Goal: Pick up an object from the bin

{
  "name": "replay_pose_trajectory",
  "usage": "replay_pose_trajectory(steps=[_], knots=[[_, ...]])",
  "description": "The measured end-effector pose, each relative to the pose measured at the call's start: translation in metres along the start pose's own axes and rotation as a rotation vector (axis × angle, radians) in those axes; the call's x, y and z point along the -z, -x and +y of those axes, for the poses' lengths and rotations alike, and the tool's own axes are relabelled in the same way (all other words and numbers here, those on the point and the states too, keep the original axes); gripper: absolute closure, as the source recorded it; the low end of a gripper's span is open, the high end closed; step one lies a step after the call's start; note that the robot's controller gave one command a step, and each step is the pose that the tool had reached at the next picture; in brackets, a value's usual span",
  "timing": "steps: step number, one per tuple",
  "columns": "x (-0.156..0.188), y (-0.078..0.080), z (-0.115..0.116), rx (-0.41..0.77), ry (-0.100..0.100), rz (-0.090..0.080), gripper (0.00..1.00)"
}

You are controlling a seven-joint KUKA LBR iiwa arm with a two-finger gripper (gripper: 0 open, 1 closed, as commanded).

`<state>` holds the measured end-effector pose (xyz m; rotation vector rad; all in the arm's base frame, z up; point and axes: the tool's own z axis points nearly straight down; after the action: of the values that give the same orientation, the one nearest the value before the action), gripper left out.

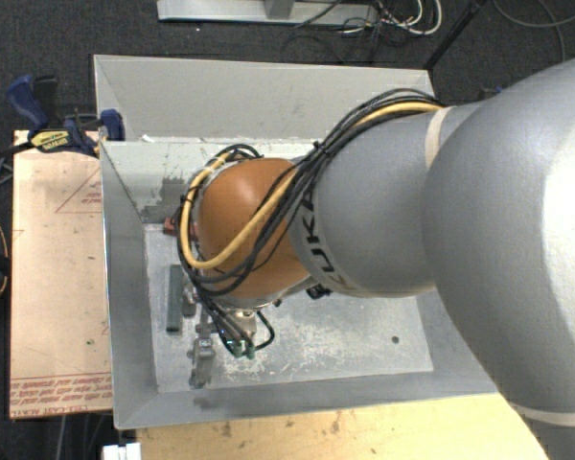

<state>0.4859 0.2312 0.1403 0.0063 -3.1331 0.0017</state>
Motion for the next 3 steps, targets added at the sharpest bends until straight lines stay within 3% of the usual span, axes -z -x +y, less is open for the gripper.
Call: replay_pose_trajectory(steps=[1, 2, 3], knots=[[0.004, 0.002, -0.001, -0.004, 0.002, -0.007, 0.0], [-0.054, 0.061, -0.058, -0.052, 0.006, -0.017, 0.0], [-0.088, 0.093, -0.093, -0.079, 0.01, -0.019, 0.0]])
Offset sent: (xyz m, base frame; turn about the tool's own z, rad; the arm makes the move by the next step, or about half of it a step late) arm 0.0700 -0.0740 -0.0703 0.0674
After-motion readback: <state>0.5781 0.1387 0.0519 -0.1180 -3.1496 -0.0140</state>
